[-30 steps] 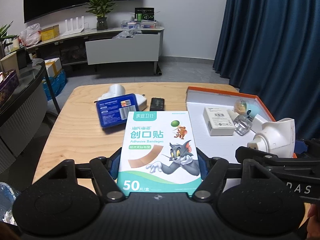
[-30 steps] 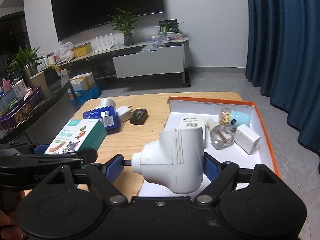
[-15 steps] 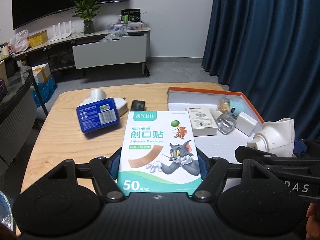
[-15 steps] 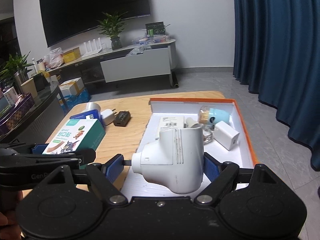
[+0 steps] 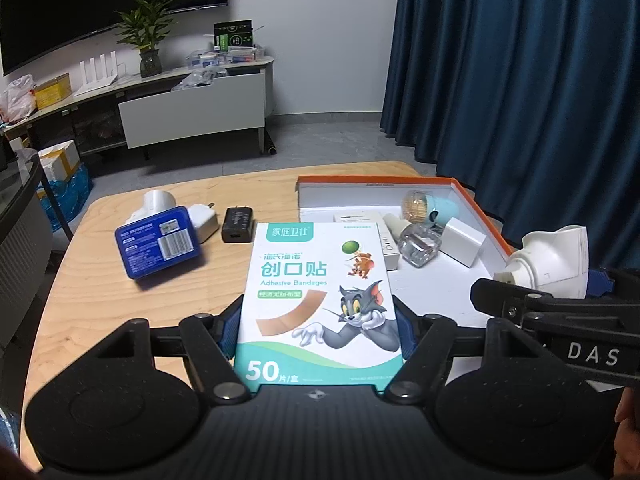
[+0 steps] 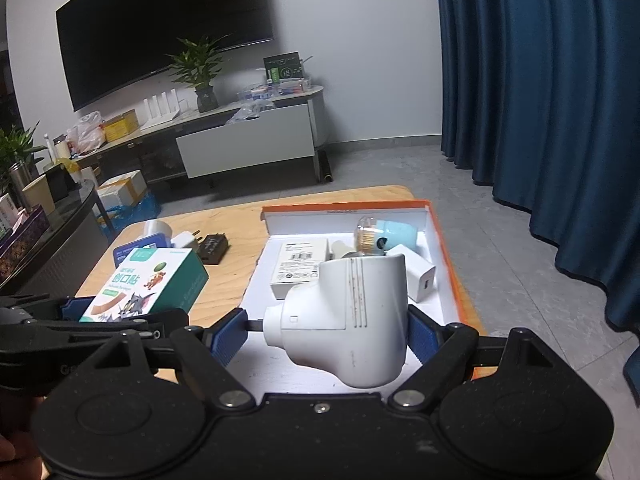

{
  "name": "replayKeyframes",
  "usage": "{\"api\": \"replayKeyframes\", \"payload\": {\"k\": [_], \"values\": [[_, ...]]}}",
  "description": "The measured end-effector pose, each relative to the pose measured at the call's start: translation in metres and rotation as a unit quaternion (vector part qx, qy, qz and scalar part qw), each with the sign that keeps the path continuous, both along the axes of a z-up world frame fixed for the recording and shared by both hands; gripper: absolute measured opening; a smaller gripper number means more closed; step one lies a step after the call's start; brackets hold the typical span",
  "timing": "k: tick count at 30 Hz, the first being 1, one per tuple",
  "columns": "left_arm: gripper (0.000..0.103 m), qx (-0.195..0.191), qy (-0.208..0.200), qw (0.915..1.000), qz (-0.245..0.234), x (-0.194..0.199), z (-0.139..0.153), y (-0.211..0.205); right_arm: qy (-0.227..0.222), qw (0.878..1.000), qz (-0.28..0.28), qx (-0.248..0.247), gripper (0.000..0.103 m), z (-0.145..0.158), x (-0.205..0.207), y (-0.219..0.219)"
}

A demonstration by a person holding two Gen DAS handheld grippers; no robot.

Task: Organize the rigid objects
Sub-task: 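Carry the bandage box and plug adapter toward the white box with both grippers, then lower the bandage box and plug adapter into the white box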

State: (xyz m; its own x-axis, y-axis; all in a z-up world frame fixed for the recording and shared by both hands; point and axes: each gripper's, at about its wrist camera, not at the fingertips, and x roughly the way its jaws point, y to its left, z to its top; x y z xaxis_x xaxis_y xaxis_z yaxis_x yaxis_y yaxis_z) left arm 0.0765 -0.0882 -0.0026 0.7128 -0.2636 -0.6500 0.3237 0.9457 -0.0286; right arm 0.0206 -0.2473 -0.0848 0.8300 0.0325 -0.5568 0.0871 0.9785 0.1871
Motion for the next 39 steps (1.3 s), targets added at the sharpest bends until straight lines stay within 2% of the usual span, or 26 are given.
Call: {"api": "replayKeyframes", "payload": {"k": [22,39], "values": [[0.072,0.003,0.006,0.9996,-0.027,0.005,-0.007,-0.026,0.001,0.999,-0.035,0.008,0.098,-0.005,0.001,-0.029],[0.072,0.006,0.015,0.9990,-0.042,0.010,-0.015,-0.041,0.006,0.999,-0.042,0.009,0.098,-0.007,0.012,-0.040]]}}
